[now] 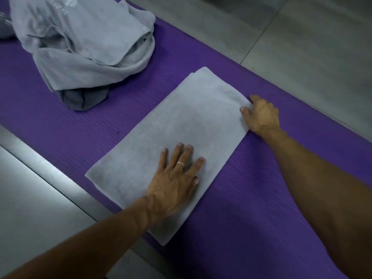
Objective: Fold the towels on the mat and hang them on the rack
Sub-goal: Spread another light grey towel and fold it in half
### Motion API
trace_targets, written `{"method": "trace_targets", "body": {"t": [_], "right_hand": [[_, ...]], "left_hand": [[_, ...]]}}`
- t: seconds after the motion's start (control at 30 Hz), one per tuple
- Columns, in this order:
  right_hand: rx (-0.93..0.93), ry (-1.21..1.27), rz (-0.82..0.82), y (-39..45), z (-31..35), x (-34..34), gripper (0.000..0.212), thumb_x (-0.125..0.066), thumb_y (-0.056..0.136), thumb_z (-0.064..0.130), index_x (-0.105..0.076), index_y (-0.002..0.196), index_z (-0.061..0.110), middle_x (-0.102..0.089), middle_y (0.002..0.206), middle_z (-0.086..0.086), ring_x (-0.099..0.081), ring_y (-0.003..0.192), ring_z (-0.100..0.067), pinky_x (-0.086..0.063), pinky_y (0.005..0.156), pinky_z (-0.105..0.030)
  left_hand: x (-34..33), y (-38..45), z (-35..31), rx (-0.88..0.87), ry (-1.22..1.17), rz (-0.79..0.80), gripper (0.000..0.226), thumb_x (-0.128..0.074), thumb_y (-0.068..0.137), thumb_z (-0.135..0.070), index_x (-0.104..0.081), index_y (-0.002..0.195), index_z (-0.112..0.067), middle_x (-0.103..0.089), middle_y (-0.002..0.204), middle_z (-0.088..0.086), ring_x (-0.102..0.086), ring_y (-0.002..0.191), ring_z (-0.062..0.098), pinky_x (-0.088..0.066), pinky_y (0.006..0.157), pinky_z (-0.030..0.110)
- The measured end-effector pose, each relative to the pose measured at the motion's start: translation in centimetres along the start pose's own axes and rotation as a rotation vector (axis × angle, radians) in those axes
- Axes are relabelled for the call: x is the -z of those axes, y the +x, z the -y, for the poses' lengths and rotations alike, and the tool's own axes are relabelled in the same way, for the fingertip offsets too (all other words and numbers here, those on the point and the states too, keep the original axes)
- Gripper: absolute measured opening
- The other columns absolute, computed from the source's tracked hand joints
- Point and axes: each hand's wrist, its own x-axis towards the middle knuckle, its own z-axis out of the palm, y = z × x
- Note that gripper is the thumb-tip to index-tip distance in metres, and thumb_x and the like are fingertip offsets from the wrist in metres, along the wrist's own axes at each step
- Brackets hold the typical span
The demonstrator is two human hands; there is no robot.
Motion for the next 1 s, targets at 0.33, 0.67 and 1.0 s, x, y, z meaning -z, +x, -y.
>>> {"method": "trace_targets", "body": {"t": [0.33,0.67,1.0], "right_hand": [[-0.33,0.284,-0.008,-10.4,-8.0,4.3,0.03,-0.064,0.091,0.022,-0.06,0.114,0.003,-0.065,0.113,-0.016,-0.059,0.097,-0.03,-0.046,0.08,-0.031],[-0.224,-0.024,-0.003,-20.5,-11.6,5.6,0.063,-0.067,0.084,0.029,-0.043,0.14,0.014,-0.044,0.136,-0.014,-0.04,0.126,-0.035,-0.037,0.099,-0.047],[0.314,-0.205,0.277,-20.3,-6.7,3.7,0.066,-0.072,0.079,0.039,-0.046,0.139,0.025,-0.038,0.144,0.004,-0.04,0.13,-0.02,-0.034,0.108,-0.036]], "left_hand": [[0.3,-2.5,-2.2,-0.208,0.068,0.077,0.077,-0.033,0.078,-0.054,-0.033,0.147,-0.021,-0.027,0.157,0.012,-0.023,0.145,0.033,-0.02,0.11,0.059],[1.2,-5.8,-2.4,-0.327,0.104,-0.082,0.04,-0.059,0.065,-0.028,-0.07,0.098,-0.01,-0.066,0.098,0.01,-0.065,0.088,0.03,-0.057,0.079,0.036],[6.0,-2.8,0.0,-0.026,-0.317,-0.042,0.017,-0.047,0.099,-0.023,-0.055,0.111,-0.016,-0.063,0.081,-0.001,-0.061,0.079,0.022,-0.04,0.07,0.029]]}}
